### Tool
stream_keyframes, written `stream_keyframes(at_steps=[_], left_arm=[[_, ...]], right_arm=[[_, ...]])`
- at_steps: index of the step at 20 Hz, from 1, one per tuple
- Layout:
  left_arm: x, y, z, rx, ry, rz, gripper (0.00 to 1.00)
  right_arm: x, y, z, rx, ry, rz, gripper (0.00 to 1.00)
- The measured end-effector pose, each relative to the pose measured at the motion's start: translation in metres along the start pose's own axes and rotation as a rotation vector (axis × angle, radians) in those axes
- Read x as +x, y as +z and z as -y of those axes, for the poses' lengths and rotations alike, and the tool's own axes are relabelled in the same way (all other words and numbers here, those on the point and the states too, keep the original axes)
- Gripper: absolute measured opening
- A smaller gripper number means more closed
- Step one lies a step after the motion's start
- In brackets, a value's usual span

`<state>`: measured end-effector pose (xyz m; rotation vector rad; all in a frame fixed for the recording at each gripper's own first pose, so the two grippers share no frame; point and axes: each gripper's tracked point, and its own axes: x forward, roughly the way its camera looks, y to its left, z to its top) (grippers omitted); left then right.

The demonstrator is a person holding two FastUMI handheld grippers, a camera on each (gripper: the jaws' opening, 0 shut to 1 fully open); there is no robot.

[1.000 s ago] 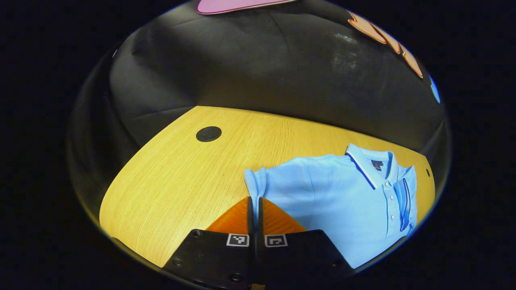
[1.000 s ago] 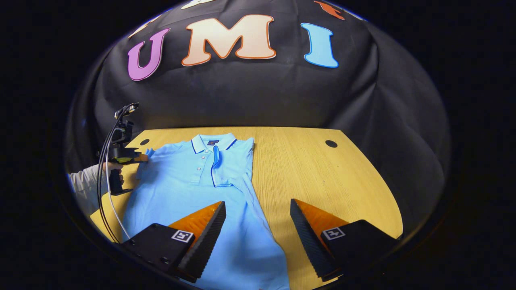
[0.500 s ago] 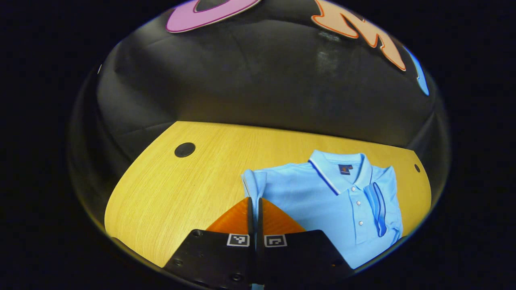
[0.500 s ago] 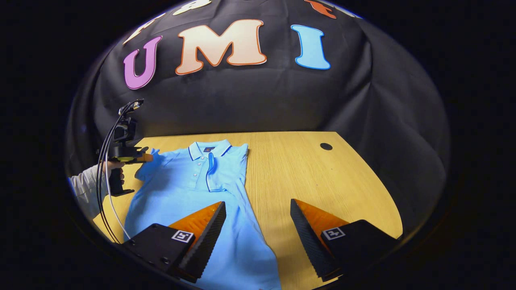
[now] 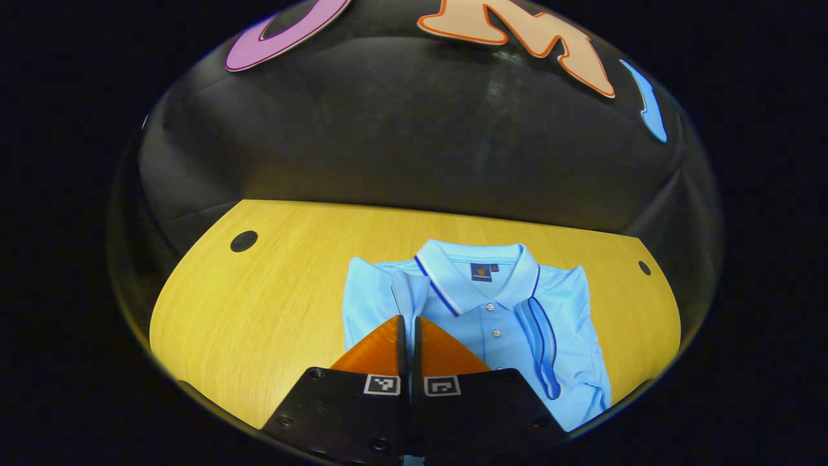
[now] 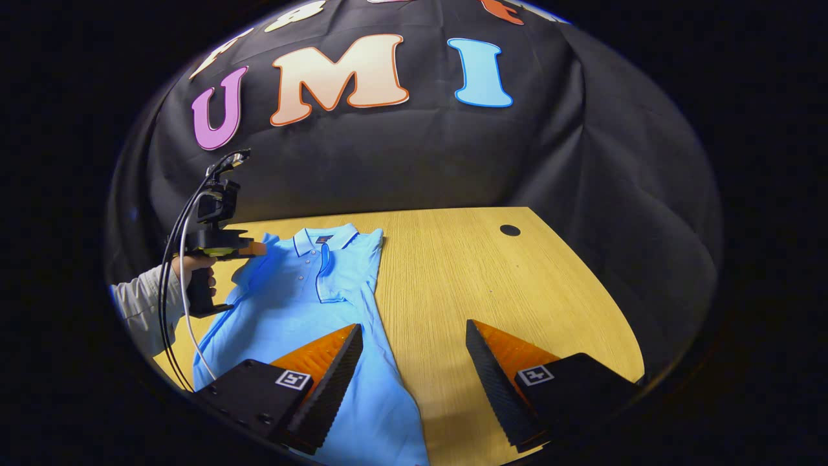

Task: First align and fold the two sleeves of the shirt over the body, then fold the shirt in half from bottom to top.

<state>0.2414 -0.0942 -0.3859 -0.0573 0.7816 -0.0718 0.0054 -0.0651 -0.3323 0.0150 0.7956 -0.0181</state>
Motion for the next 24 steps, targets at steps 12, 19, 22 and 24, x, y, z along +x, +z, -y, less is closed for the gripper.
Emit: stream_keyframes(at_steps=[12,19,22,24], left_arm=[[-0.021,0.003,0.042,0.011,-0.07,0.072,1.0],[-0.139,0.029,0.036,0.048,-0.038,0.263,0.96],[-0.187,0.009,0.023,0.055,-0.021,0.275,0.96],[-0.214,-0.009,0.01,0.079,-0.012,0.271,0.96]], right_arm=[[0.01,0.01,0.007,0.006,0.08,0.041,0.99],[-0.003,0.021,-0.001,-0.038,0.186,0.127,0.99],[-0.016,0.012,-0.003,-0.041,0.211,0.131,1.0],[-0.026,-0.001,-0.003,-0.041,0.209,0.126,0.98]])
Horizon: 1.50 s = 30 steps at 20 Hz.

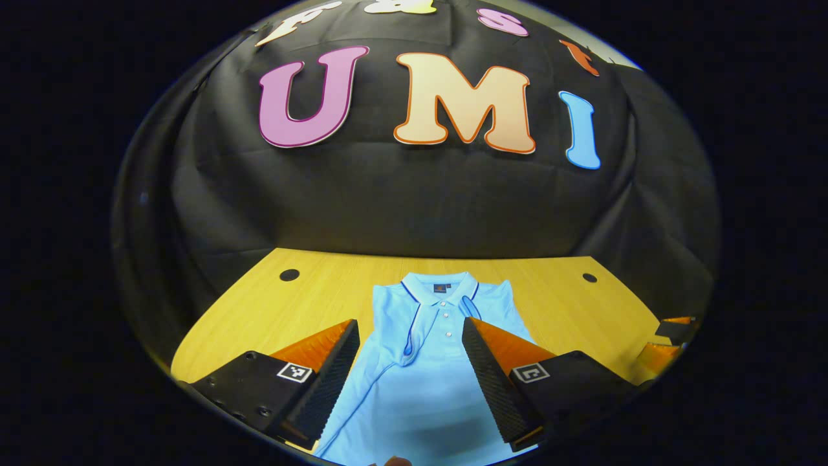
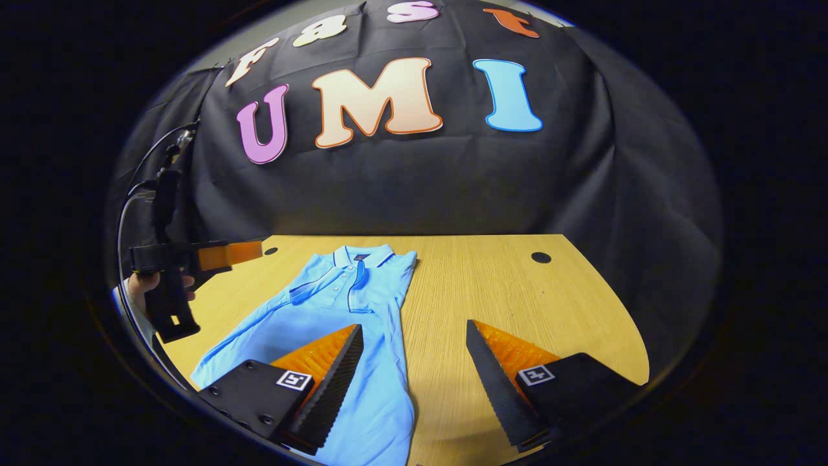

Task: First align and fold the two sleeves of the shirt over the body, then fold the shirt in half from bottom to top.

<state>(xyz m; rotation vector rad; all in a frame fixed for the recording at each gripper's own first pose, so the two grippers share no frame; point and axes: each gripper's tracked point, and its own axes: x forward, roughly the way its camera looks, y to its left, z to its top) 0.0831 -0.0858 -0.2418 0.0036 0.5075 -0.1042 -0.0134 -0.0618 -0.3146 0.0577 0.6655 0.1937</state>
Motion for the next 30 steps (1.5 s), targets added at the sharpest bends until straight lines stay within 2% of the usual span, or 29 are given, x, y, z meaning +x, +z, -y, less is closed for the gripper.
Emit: stream_keyframes(at_steps=[4,7,9,11,15,19,25,27,30], left_arm=[[-0.059,-0.04,-0.029,0.008,0.016,-0.039,0.96],[-0.103,-0.07,-0.043,-0.011,0.001,-0.08,0.96],[-0.127,-0.085,-0.052,-0.001,-0.005,-0.088,0.96],[-0.149,-0.111,-0.059,0.009,-0.005,-0.132,0.96],[-0.184,-0.16,-0.067,0.004,-0.009,-0.206,0.96],[-0.2,-0.209,-0.074,0.007,-0.004,-0.292,0.96],[-0.197,-0.258,-0.079,0.019,-0.009,-0.376,0.98],[-0.198,-0.263,-0.081,0.012,-0.006,-0.375,0.96],[-0.188,-0.259,-0.079,0.019,-0.027,-0.341,0.98]], right_arm=[[-0.032,-0.028,-0.007,0.004,-0.031,-0.02,0.96],[-0.065,-0.046,-0.017,0.011,-0.057,-0.023,0.98],[-0.082,-0.065,-0.02,-0.022,-0.072,-0.04,0.96],[-0.099,-0.082,-0.023,-0.037,-0.076,-0.059,0.99],[-0.126,-0.128,-0.023,-0.041,-0.093,-0.126,0.96],[-0.138,-0.167,-0.021,-0.054,-0.105,-0.192,0.98],[-0.135,-0.208,-0.024,-0.028,-0.127,-0.277,0.99],[-0.133,-0.212,-0.027,-0.026,-0.129,-0.287,0.96],[-0.128,-0.224,-0.027,-0.025,-0.134,-0.318,0.99]])
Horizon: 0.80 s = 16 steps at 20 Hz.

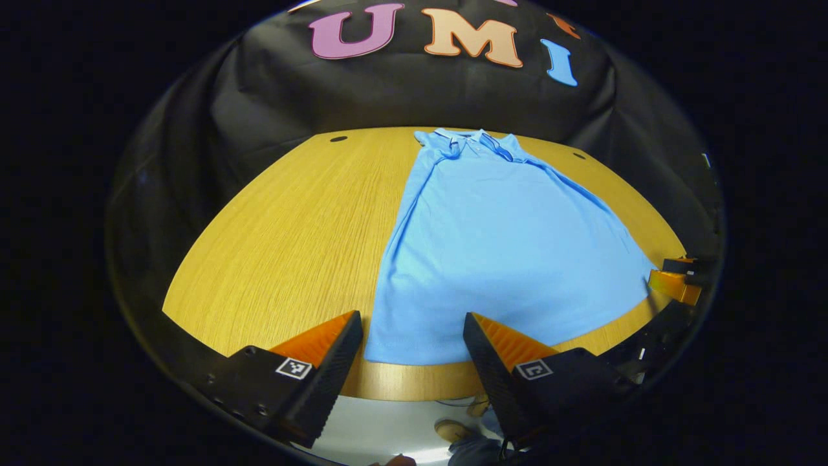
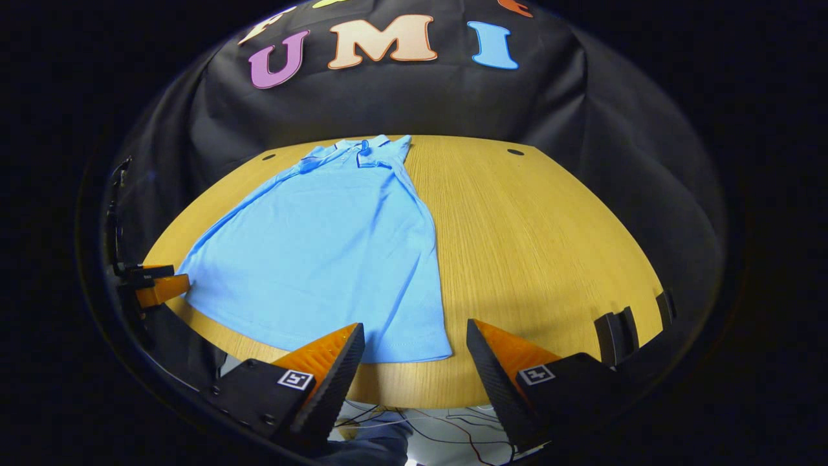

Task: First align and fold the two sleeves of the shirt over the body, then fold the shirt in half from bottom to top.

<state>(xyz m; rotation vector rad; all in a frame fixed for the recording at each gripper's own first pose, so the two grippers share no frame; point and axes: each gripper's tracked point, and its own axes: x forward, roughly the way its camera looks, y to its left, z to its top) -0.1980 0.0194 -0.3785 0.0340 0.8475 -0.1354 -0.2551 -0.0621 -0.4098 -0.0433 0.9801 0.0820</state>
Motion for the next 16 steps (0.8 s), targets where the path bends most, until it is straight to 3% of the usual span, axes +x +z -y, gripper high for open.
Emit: stream_keyframes(at_steps=[3,6,7,8,9,10,11,12,14,16], left_arm=[[0.001,-0.001,0.006,0.016,-0.035,0.043,0.96],[0.0,-0.003,0.012,-0.001,-0.052,0.075,0.6],[0.001,-0.002,0.013,-0.008,-0.059,0.076,0.53],[0.002,-0.001,0.019,-0.022,-0.08,0.073,0.46],[0.002,0.0,0.023,-0.045,-0.092,0.079,0.39],[0.001,0.0,0.024,-0.069,-0.092,0.081,0.13],[0.002,0.001,0.024,-0.079,-0.087,0.087,0.04],[0.002,-0.001,0.024,-0.081,-0.079,0.079,0.0],[0.004,0.0,0.025,-0.081,-0.071,0.06,0.0],[0.003,0.0,0.026,-0.086,-0.064,0.033,0.0]], right_arm=[[0.001,-0.003,-0.004,0.031,0.031,-0.019,0.97],[0.003,-0.002,-0.016,-0.002,0.076,-0.024,0.74],[0.003,-0.003,-0.02,-0.003,0.088,-0.025,0.55],[0.002,-0.002,-0.024,0.003,0.098,-0.025,0.5],[0.003,-0.004,-0.027,0.01,0.101,-0.024,0.28],[0.002,-0.003,-0.028,0.01,0.1,-0.018,0.19],[0.005,-0.003,-0.03,0.01,0.107,-0.016,0.14],[0.006,-0.003,-0.03,0.016,0.108,-0.011,0.14],[0.004,-0.002,-0.03,0.023,0.106,-0.009,0.03],[0.003,-0.002,-0.03,0.032,0.103,-0.012,0.03]])
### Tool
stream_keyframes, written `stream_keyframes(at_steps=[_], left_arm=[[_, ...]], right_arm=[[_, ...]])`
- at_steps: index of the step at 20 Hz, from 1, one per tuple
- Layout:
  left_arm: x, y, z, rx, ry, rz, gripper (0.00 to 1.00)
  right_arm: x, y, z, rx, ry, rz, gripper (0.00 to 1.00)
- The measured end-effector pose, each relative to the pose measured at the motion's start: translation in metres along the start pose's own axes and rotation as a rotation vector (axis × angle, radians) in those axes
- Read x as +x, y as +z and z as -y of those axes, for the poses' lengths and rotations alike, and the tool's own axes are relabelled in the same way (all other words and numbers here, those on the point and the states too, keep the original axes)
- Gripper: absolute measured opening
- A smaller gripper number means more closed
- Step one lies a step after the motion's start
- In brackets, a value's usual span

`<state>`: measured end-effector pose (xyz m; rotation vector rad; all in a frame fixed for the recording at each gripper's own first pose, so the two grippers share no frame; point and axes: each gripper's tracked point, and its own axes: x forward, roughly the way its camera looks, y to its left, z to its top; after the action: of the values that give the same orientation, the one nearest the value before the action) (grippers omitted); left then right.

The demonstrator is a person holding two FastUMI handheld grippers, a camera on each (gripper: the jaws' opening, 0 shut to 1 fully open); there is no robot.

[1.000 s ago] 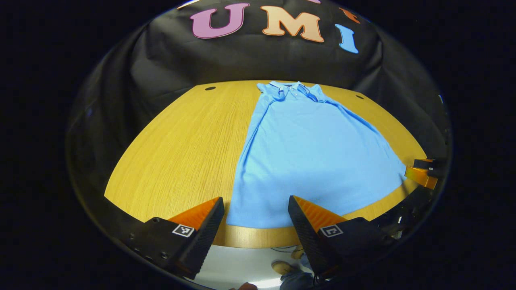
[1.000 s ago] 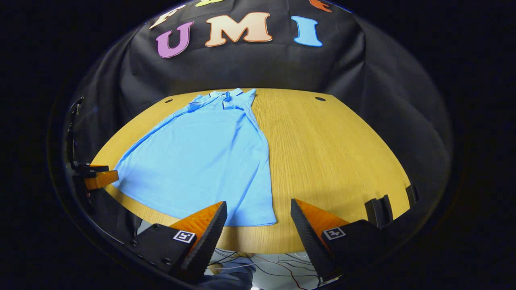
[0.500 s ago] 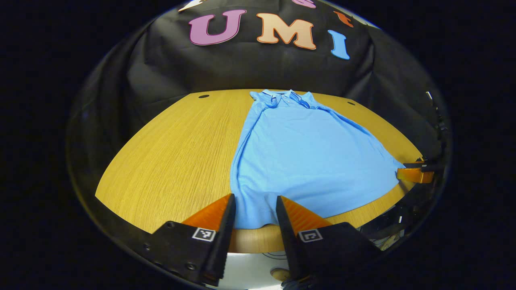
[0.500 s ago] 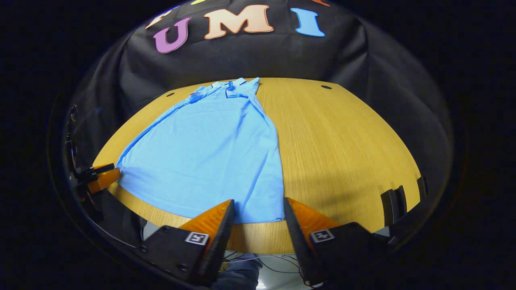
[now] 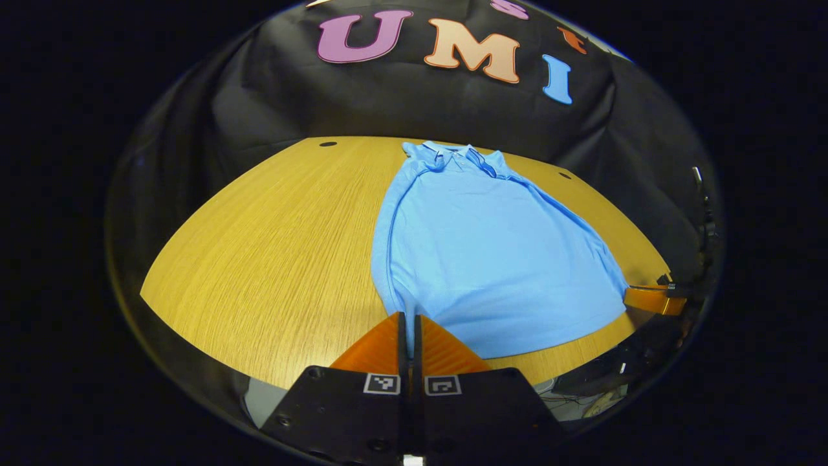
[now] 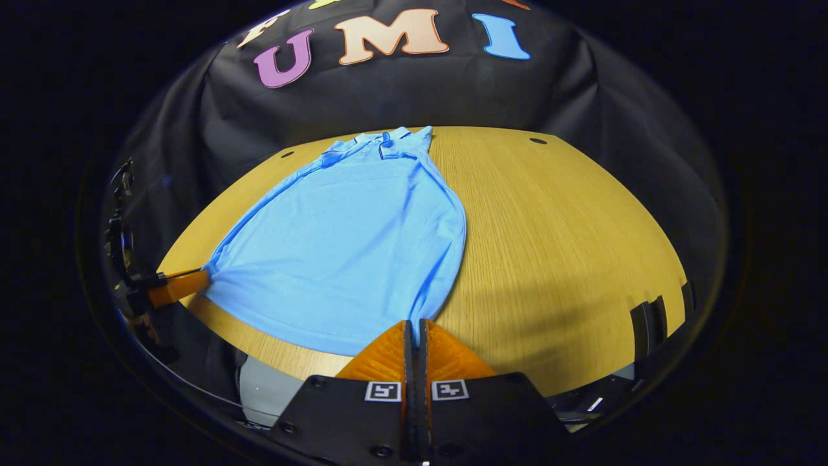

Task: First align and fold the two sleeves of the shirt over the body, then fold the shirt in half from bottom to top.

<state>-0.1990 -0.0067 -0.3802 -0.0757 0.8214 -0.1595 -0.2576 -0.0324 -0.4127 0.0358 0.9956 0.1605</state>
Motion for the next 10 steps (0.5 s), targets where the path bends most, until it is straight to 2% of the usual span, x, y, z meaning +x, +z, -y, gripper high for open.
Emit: stream_keyframes(at_steps=[3,4,10], left_arm=[[-0.002,0.006,0.005,-0.021,-0.007,-0.031,0.0],[-0.004,0.014,0.008,-0.024,-0.011,-0.019,0.0],[-0.026,0.087,0.02,-0.012,-0.062,0.108,0.0]], right_arm=[[-0.006,0.01,-0.002,-0.002,-0.003,0.018,0.0],[-0.01,0.018,-0.002,-0.006,-0.007,0.041,0.03],[-0.042,0.091,-0.012,-0.039,-0.011,0.182,0.02]])
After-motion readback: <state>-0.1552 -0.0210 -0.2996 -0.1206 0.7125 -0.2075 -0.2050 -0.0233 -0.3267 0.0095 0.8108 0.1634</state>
